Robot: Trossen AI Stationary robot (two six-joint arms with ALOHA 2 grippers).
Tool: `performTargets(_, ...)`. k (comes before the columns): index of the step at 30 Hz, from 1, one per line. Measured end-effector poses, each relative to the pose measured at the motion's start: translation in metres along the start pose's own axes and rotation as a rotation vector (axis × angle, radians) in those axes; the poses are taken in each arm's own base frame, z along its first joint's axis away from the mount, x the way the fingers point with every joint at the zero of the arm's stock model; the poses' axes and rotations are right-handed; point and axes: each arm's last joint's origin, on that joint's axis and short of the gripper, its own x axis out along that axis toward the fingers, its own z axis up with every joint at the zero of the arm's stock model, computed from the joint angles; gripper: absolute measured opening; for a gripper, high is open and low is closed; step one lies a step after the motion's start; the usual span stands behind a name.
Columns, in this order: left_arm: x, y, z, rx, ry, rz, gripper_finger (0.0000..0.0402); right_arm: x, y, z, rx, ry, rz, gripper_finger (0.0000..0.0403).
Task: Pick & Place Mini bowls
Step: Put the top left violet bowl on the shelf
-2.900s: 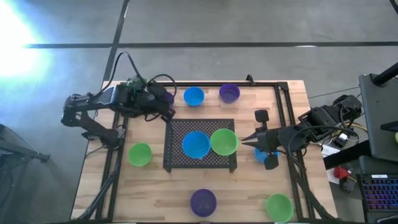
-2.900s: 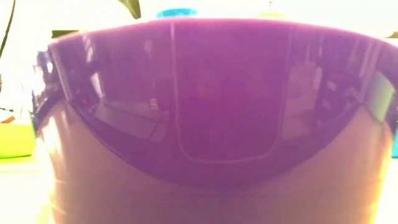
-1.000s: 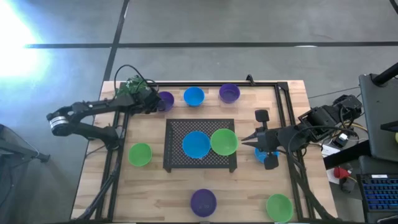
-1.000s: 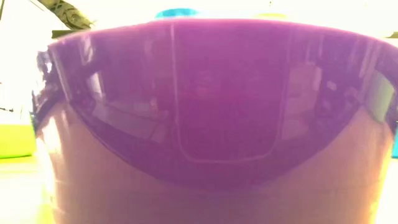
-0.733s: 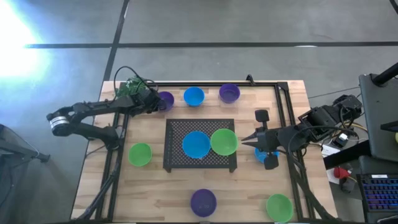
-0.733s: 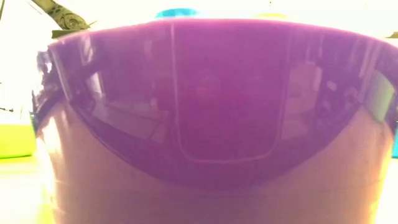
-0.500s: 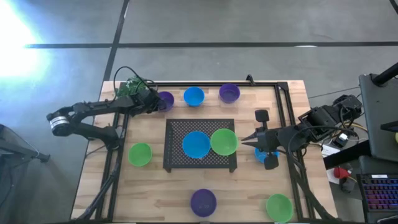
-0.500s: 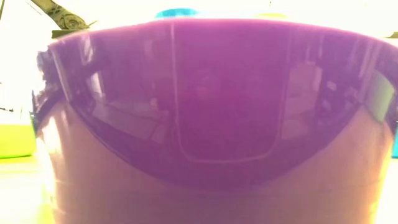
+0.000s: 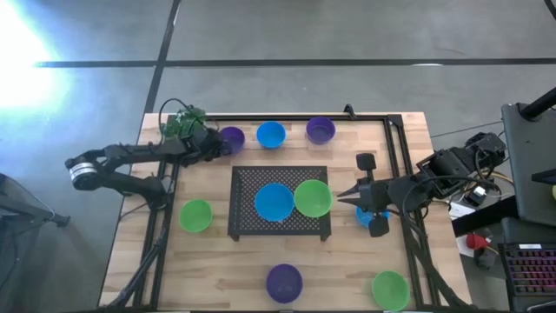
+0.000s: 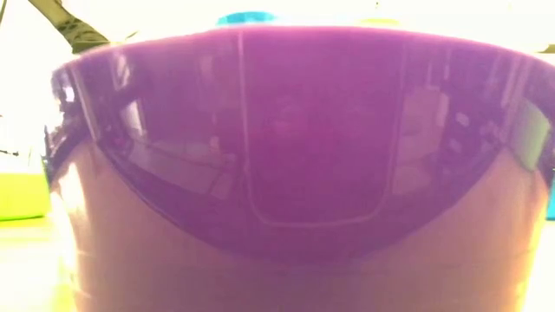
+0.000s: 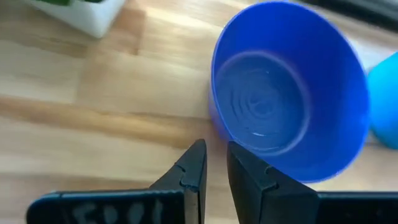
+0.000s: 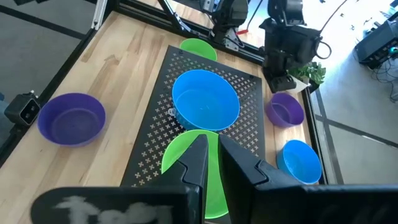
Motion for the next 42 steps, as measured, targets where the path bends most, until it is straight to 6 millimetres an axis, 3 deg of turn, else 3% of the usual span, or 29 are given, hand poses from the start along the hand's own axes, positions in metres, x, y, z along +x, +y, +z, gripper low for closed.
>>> performTargets(7,0.003,0.0,-0.001,-0.02,-0.013,-0.058,0.0055,0.0,0.0,0.0,0.0,0.0,0.0,0.0034)
performTargets(16,-0.006,-0.017,0.011,0.005,-0.016,-0.132,0.0055,0.0,0.0,0.0,0.0,0.0,0.0,0.0034)
performTargets(24,-0.001,-0.004,0.003,-0.012,0.01,-0.042,0.0055,0.0,0.0,0.0,0.001,0.0,0.0,0.0034)
performTargets(42,0.002,-0.004,0.003,-0.017,-0.049,-0.075,0.0055,0.0,0.0,0.001,-0.012,-0.006,0.0,0.0034)
